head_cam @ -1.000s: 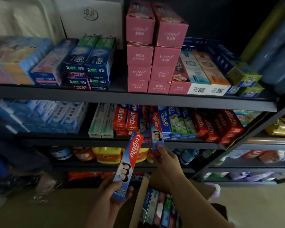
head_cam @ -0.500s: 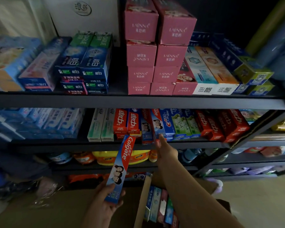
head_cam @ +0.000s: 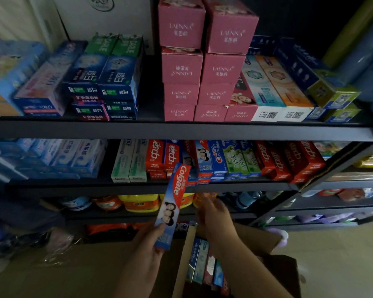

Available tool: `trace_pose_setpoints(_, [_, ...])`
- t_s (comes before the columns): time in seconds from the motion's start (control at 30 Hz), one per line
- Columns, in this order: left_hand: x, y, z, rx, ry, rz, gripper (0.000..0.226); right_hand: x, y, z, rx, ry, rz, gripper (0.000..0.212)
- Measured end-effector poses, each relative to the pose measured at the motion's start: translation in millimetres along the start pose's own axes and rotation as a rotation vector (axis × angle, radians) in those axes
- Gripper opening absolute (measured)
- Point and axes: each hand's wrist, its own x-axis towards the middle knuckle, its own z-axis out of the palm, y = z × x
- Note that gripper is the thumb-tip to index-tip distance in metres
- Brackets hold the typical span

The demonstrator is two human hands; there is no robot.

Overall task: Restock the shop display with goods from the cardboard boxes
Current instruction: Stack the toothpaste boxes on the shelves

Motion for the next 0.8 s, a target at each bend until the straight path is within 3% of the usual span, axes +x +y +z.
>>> trace_pose_setpoints(0.1, [2,-2,17,0.136,-0.102,0.045,0.036,-41,16,-9,-0.131,-0.170,-0.115,0.021])
trace_pose_setpoints(0.2, [8,-2,33,0.287,-0.170,0.101,0.039,-45,19,-12,-0.188,-0.216,-0.185,0.018])
trace_pose_setpoints(0.47, [29,7,70,0.400,-0.170,0.144,0.022,-15,-8,-2,-0.181,-0.123,-0.244,0.013])
trace_pose_setpoints(0.7, [46,15,64,0.494,-0.130,0.172,0.016,13,-16,14,-0.160,-0.118,-0.267,0.022])
trace_pose_setpoints(0.8, [49,13,51,0.566,-0.102,0.210,0.020,20,-12,23,-0.061,-0.053,-0.254,0.017])
